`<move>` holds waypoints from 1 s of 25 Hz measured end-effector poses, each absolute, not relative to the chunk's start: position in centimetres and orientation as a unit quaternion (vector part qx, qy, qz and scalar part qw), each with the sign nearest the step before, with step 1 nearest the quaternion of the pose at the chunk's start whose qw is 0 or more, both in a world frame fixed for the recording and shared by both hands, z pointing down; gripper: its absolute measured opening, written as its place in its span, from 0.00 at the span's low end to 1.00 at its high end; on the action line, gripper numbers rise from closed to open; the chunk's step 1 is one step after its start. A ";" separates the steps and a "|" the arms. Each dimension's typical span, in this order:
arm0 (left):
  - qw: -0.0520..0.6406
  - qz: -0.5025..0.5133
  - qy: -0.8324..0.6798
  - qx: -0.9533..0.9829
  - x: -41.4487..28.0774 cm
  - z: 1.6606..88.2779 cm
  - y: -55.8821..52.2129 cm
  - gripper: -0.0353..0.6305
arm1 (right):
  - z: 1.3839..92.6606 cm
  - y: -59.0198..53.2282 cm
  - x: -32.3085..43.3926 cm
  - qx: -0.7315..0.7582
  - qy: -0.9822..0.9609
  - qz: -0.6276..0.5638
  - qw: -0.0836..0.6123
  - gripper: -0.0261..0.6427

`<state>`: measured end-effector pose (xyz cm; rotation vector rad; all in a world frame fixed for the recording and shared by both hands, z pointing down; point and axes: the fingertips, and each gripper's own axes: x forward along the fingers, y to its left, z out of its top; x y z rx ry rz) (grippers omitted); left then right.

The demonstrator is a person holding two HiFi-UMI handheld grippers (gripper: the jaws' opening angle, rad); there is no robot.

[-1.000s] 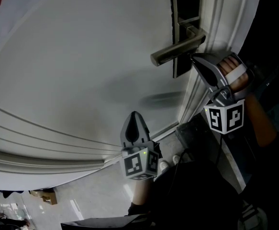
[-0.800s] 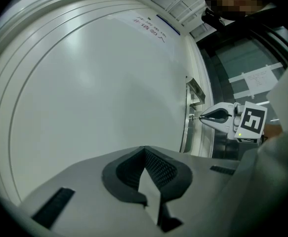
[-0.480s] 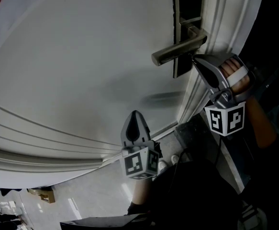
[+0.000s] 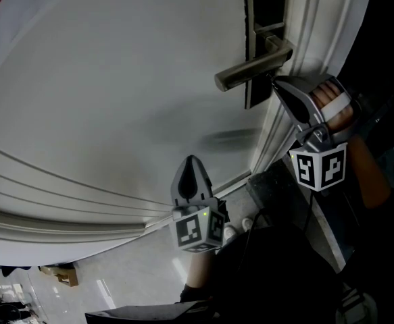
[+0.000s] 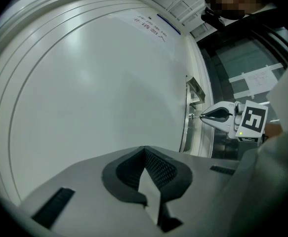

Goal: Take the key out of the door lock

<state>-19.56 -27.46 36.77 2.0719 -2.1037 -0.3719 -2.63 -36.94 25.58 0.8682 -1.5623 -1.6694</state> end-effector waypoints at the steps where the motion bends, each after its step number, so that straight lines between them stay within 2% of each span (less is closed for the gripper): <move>1: 0.082 -0.125 -0.705 0.694 -19.6 36.8 -27.5 0.05 | 25.6 -37.0 -2.6 0.334 -0.600 -0.642 0.341 0.06; 25: 0.082 -0.127 -0.700 0.698 -19.2 36.9 -27.6 0.05 | 25.9 -36.6 -2.1 0.330 -0.598 -0.644 0.345 0.06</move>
